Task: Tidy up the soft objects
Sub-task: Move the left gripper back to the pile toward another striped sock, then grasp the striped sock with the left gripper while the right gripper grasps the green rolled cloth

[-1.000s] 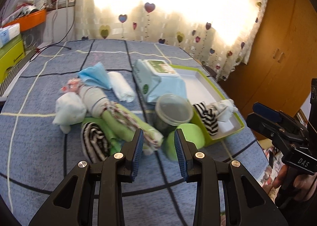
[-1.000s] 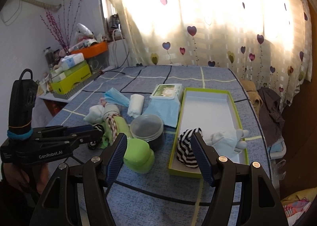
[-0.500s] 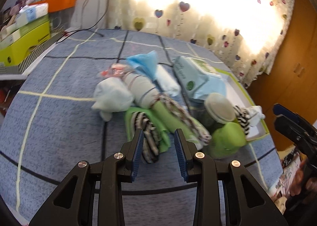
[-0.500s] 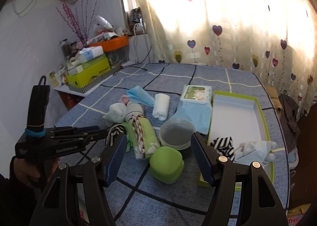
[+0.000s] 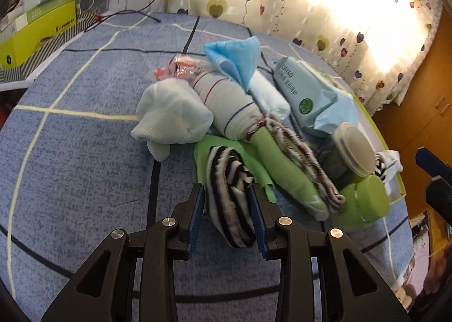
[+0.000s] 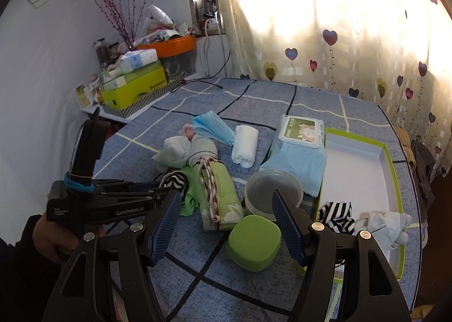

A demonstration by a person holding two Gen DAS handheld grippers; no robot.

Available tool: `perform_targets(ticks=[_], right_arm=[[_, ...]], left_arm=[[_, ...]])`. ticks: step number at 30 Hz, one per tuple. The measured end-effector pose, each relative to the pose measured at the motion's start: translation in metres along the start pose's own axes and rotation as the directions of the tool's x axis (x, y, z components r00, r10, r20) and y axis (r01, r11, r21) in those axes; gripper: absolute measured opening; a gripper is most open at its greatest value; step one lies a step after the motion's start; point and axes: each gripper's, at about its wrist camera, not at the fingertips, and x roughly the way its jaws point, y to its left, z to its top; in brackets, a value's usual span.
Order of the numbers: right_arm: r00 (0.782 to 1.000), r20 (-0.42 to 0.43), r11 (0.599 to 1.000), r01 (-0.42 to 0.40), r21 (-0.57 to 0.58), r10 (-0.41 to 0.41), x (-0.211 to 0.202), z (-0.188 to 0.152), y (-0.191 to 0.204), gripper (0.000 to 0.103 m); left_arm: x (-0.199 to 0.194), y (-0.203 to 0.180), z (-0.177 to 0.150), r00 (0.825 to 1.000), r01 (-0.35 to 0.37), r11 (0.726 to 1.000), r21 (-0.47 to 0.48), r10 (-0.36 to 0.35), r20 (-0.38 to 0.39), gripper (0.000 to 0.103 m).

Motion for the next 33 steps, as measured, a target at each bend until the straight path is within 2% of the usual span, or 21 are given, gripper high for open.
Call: perform_targets(ticks=[5, 6, 7, 9, 11, 15, 21, 25, 31, 33], right_arm=[[0.999, -0.038, 0.998, -0.007, -0.058, 0.005, 0.02, 0.006, 0.013, 0.067], [0.999, -0.048, 0.997, -0.007, -0.074, 0.004, 0.025, 0.006, 0.017, 0.067], [0.998, -0.058, 0.996, -0.006, -0.087, 0.001, 0.03, 0.008, 0.02, 0.067], [0.997, -0.082, 0.993, -0.008, -0.115, -0.002, 0.04, 0.009, 0.027, 0.062], [0.994, -0.105, 0.991, -0.01, -0.136, -0.005, 0.051, 0.009, 0.032, 0.055], [0.987, -0.159, 0.985, -0.003, -0.173, -0.025, 0.073, 0.009, 0.04, 0.051], [0.973, -0.219, 0.973, 0.025, -0.231, -0.077, 0.1, 0.009, 0.049, 0.049], [0.963, -0.245, 0.962, 0.044, -0.268, -0.112, 0.114, 0.009, 0.054, 0.039], [0.943, -0.293, 0.952, 0.067, -0.3, -0.158, 0.134, 0.005, 0.054, 0.036], [0.939, -0.301, 0.95, 0.069, -0.305, -0.165, 0.138, 0.004, 0.053, 0.026]], left_arm=[[0.005, 0.0, 0.0, 1.0, 0.006, 1.0, 0.015, -0.006, 0.0, 0.033], [0.004, 0.0, 0.0, 1.0, 0.008, 1.0, 0.019, -0.008, 0.005, 0.03], [0.003, 0.001, 0.0, 1.0, 0.011, 1.0, 0.023, -0.012, 0.01, 0.022], [-0.001, 0.004, 0.0, 1.0, 0.019, 1.0, 0.022, -0.019, 0.018, 0.02], [-0.006, 0.007, 0.001, 0.999, 0.024, 1.0, 0.021, -0.024, 0.032, 0.014], [-0.017, 0.015, 0.002, 0.998, 0.036, 0.999, 0.01, -0.037, 0.06, 0.012], [-0.026, 0.025, 0.002, 0.996, 0.046, 0.999, -0.005, -0.046, 0.08, 0.011], [-0.029, 0.031, 0.003, 0.995, 0.053, 0.998, -0.016, -0.051, 0.086, 0.011], [-0.03, 0.032, 0.001, 0.994, 0.066, 0.998, -0.019, -0.064, 0.088, 0.011], [-0.031, 0.032, 0.001, 0.994, 0.07, 0.997, -0.018, -0.068, 0.09, 0.011]])
